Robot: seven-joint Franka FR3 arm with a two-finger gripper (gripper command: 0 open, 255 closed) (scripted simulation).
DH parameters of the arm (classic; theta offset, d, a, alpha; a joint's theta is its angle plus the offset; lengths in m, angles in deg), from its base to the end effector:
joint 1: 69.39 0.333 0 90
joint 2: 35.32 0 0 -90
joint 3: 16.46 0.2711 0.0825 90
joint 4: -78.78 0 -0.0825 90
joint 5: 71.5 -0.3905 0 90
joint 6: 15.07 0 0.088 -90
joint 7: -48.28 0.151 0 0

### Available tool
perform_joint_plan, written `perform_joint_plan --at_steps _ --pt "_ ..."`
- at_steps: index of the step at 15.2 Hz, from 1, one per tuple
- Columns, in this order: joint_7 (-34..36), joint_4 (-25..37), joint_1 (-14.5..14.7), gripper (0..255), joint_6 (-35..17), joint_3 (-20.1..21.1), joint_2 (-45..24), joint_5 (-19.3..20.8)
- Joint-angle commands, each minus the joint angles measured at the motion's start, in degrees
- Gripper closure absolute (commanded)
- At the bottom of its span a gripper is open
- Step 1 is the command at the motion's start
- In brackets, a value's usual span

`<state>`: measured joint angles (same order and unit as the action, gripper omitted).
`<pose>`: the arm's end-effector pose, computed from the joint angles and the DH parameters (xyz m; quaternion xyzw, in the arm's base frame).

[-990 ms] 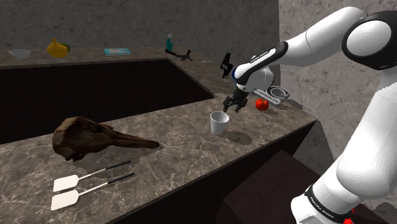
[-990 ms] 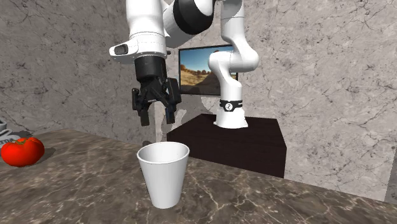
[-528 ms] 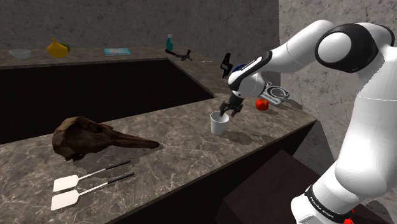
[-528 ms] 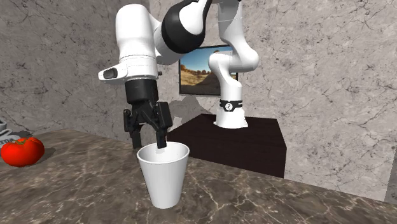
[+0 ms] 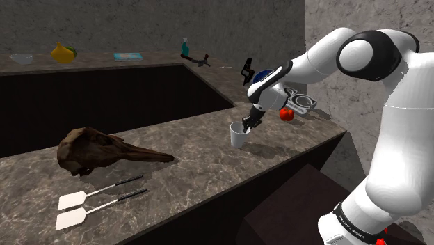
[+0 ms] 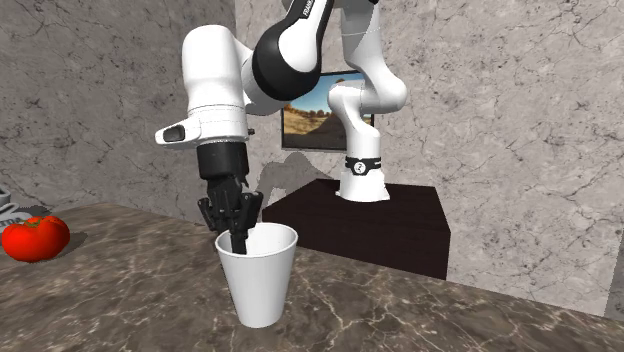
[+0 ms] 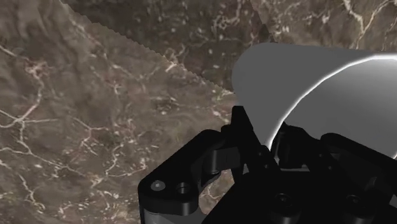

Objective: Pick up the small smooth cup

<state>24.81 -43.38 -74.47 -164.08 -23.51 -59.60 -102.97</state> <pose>0.5536 -0.1224 0.1215 -0.9842 0.1266 -0.0637 0.1066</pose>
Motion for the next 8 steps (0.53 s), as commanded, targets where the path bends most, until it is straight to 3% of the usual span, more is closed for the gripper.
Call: perform_joint_plan --at_steps 1,8 --pt "-0.03 0.02 -0.02 255 -0.02 0.01 -0.04 -0.02" --pt "0.47 -0.22 0.22 255 0.48 -0.25 0.76 0.44"
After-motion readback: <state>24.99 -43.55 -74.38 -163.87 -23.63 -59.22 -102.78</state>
